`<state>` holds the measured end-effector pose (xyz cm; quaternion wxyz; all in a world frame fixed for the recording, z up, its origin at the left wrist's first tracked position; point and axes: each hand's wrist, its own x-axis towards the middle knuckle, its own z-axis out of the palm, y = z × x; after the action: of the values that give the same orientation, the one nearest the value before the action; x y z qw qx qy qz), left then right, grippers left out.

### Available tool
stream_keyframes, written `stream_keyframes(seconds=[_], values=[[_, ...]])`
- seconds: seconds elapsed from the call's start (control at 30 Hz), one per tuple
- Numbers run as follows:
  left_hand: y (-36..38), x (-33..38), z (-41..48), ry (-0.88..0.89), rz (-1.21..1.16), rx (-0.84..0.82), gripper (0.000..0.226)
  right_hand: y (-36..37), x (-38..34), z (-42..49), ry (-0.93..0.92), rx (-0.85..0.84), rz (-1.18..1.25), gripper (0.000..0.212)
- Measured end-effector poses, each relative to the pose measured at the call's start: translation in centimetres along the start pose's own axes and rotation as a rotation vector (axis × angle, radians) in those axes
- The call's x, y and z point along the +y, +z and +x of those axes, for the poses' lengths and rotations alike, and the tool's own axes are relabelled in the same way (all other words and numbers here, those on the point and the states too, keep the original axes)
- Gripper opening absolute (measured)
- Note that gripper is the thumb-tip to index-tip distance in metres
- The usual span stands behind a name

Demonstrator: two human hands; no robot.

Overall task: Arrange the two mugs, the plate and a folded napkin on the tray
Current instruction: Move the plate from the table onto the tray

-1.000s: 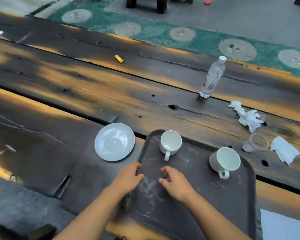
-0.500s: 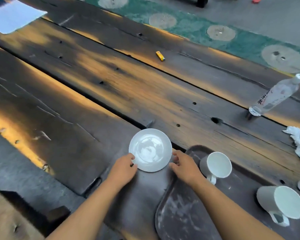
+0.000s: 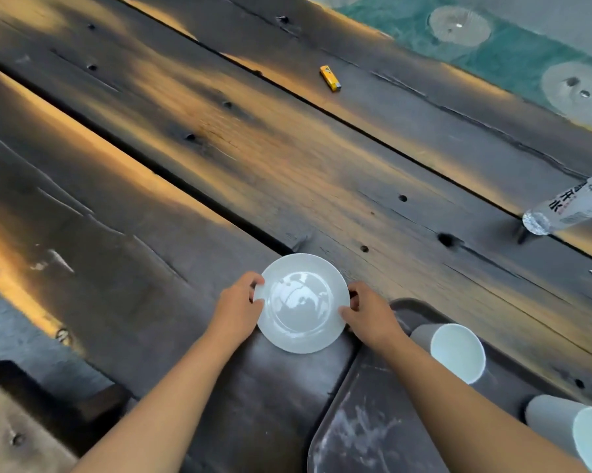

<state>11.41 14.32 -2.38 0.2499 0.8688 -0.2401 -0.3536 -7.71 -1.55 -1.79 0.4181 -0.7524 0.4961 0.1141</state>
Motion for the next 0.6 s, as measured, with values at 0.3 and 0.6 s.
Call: stream_keyframes(seconds=[0.3, 0.6], values=[[0.7, -0.3, 0.8, 0.022, -0.017, 0.000, 0.034, 1.5, 0.0, 1.1, 0.038, 0.053, 0.019, 0.014], [0.9, -0.2, -0.8, 0.014, -0.100, 0.037, 0.039, 1.3, 0.9, -1.2, 0.043, 0.063, 0.202, 0.013]])
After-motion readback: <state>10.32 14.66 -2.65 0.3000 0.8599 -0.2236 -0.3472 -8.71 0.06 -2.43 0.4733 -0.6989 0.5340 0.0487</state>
